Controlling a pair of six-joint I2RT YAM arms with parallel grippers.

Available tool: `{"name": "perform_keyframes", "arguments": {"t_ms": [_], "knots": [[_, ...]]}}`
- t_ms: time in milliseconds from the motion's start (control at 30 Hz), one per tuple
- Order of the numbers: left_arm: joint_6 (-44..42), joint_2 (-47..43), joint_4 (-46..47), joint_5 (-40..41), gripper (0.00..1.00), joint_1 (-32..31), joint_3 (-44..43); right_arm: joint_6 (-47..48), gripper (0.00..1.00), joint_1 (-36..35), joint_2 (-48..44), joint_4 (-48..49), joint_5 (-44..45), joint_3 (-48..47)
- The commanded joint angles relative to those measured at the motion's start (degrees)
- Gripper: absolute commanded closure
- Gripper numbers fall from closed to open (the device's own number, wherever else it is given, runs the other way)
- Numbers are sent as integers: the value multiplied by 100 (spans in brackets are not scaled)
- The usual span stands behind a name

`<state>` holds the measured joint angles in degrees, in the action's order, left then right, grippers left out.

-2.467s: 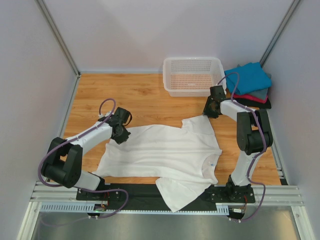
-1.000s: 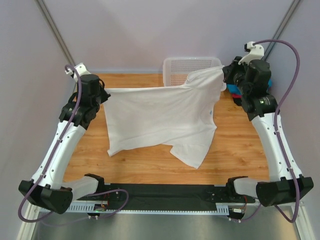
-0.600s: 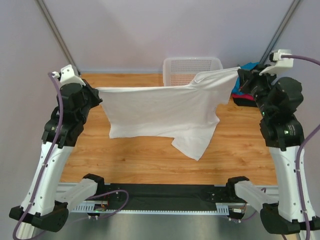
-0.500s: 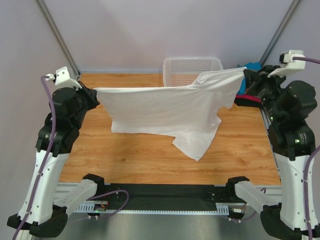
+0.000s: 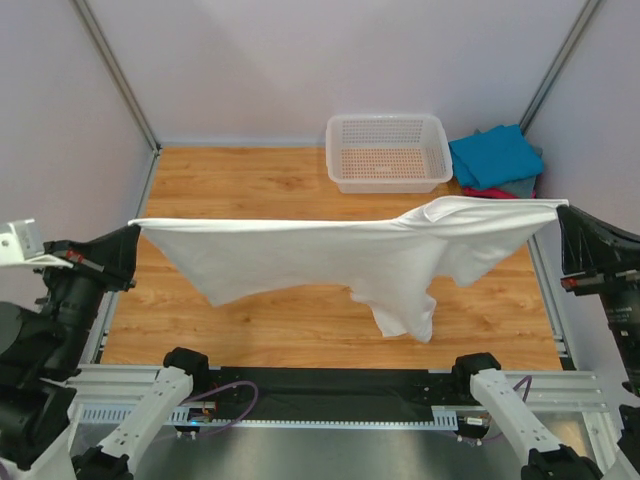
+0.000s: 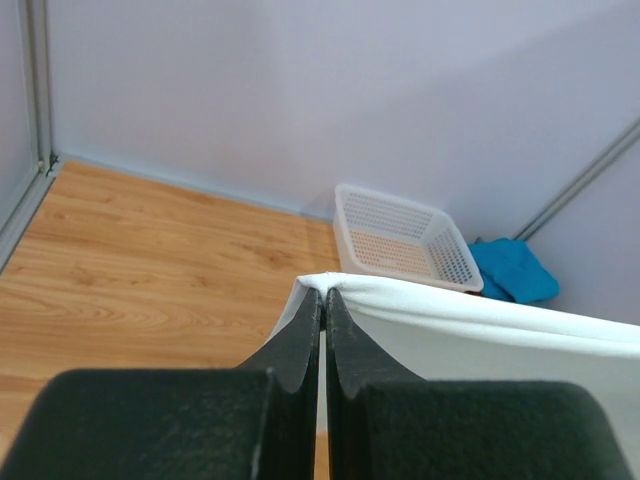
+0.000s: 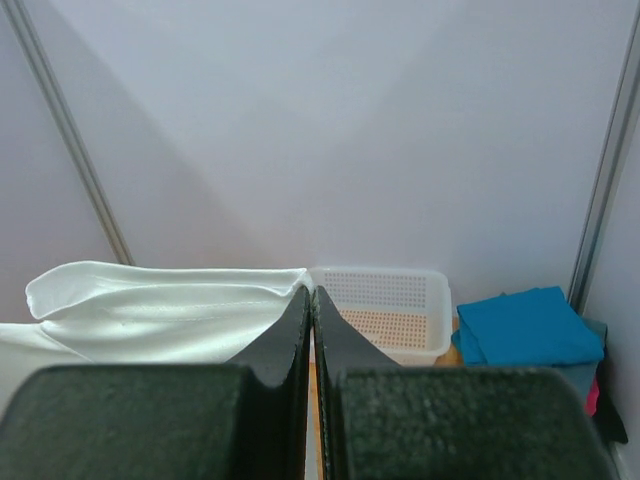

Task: Fold and stack the t-shirts
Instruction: Flatten the tshirt out

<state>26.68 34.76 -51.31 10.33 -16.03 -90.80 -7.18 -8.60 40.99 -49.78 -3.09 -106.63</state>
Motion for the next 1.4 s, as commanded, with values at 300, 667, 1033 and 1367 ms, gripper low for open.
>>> {"name": "perform_keyframes", "arguments": {"t_ms": [300,667,1033,1367], "knots": [[-374,557,-1127,399,100,30,-1089,287,100,104,602,-481,124,-368],[-330,1936,444,1331,100,30,922,674,100,87,2122,940,925,1624],[-276,4070,2167,1815,100,30,1733,577,100,87,3975,3112,1029,3025],[-286,5707,2441,1702,100,372,810,692,100,87,5401,3536,854,2165]]}}
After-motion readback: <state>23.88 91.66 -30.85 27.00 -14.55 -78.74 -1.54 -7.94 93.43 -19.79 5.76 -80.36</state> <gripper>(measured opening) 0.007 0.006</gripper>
